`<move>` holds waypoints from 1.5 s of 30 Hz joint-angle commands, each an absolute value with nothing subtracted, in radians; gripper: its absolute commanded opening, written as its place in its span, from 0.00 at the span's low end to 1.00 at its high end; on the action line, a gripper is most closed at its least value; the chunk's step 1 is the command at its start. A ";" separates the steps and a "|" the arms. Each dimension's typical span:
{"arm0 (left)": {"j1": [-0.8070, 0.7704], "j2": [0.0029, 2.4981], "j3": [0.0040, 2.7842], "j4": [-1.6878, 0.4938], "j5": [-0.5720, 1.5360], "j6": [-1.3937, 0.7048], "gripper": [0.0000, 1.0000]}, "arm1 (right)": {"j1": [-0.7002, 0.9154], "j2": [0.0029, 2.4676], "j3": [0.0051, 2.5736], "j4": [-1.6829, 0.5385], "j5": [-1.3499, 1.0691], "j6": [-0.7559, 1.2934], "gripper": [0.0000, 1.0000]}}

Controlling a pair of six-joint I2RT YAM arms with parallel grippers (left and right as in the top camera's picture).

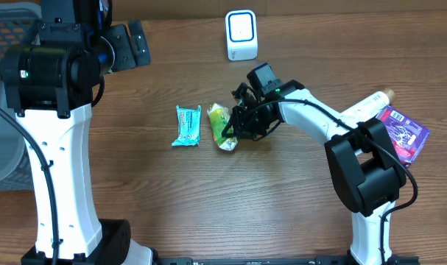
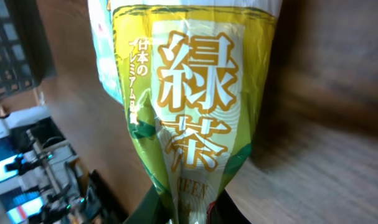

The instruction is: Scan the item barcode

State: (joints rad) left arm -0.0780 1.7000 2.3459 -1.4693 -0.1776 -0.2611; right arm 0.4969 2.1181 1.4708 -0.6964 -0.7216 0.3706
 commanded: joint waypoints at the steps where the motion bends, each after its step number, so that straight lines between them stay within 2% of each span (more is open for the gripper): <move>1: -0.079 1.707 2.357 -1.466 -0.191 -0.277 1.00 | 0.503 2.104 1.438 -0.687 -0.765 0.352 0.21; 5: -0.079 1.707 2.357 -1.466 -0.191 -0.277 1.00 | 0.502 2.104 1.417 -0.727 -0.582 0.390 0.38; 6: -0.079 1.707 2.357 -1.466 -0.191 -0.277 1.00 | 0.498 2.104 1.418 -0.744 -0.543 0.389 0.39; 19: -0.079 1.707 2.357 -1.466 -0.191 -0.277 1.00 | 0.406 2.100 1.624 -1.086 -0.104 0.247 0.49; 24: -0.079 1.707 2.357 -1.466 -0.191 -0.277 1.00 | 0.425 2.100 1.730 -1.168 -0.109 0.099 0.49; 26: -0.079 1.707 2.357 -1.466 -0.191 -0.277 1.00 | 0.450 2.100 1.767 -1.205 -0.104 0.014 0.53; 30: -0.079 1.707 2.357 -1.466 -0.191 -0.277 1.00 | 0.524 2.100 1.781 -1.237 -0.028 -0.099 0.67; 33: -0.079 1.707 2.357 -1.466 -0.191 -0.277 1.00 | 0.578 2.101 1.765 -1.231 0.029 -0.146 1.00; 45: -0.079 1.707 2.357 -1.466 -0.191 -0.277 1.00 | 0.620 2.104 1.589 -1.071 0.035 -0.189 1.00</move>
State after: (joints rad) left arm -0.0780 1.7000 2.3459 -1.4693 -0.1776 -0.2611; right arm 0.6270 2.1178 1.6192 -1.0977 0.0307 -0.1646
